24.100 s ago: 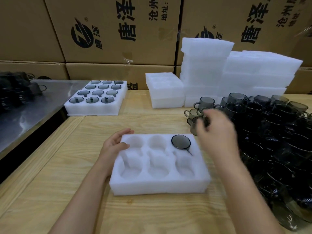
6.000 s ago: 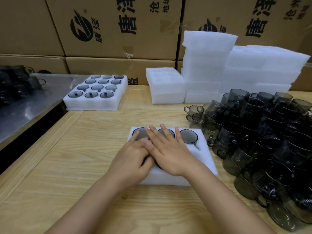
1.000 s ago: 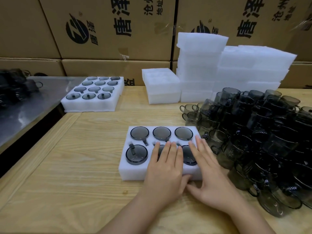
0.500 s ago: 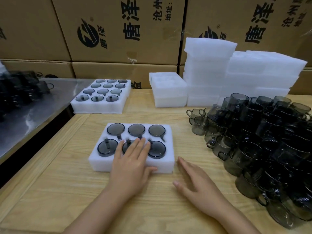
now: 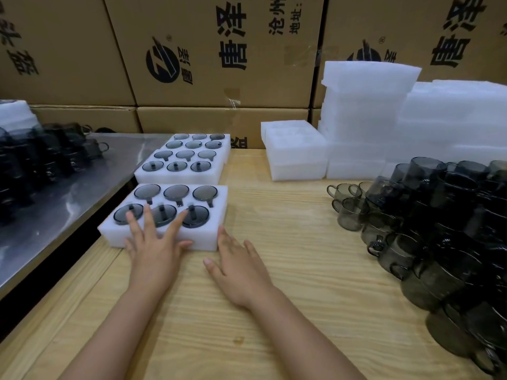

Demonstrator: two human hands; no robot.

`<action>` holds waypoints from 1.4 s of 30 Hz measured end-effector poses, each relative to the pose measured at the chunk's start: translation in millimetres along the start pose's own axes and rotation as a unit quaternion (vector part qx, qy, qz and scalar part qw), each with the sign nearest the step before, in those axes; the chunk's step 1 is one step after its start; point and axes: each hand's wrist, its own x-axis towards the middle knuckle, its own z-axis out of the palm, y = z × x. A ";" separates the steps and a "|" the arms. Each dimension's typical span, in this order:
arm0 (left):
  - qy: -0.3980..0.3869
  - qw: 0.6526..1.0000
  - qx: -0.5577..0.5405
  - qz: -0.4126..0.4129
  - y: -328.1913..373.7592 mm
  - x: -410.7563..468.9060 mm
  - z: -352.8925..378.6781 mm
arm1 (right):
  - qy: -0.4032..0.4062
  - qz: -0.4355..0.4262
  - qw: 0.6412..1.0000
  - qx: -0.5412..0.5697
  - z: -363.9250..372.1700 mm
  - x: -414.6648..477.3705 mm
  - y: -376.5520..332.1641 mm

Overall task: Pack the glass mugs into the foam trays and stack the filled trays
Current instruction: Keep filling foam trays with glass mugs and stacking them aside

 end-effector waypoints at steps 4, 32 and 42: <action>0.004 1.000 -0.022 0.000 -16.8 24.2 3.6 | -0.032 -0.020 0.999 -0.030 -2.2 27.4 5.7; 0.076 0.942 -0.024 0.327 61.6 65.2 8.2 | 0.047 0.022 0.998 -0.043 -30.8 -69.2 43.2; -0.095 0.963 0.060 0.244 201.1 187.7 53.3 | 0.104 0.061 0.991 -0.063 -35.0 -52.0 45.4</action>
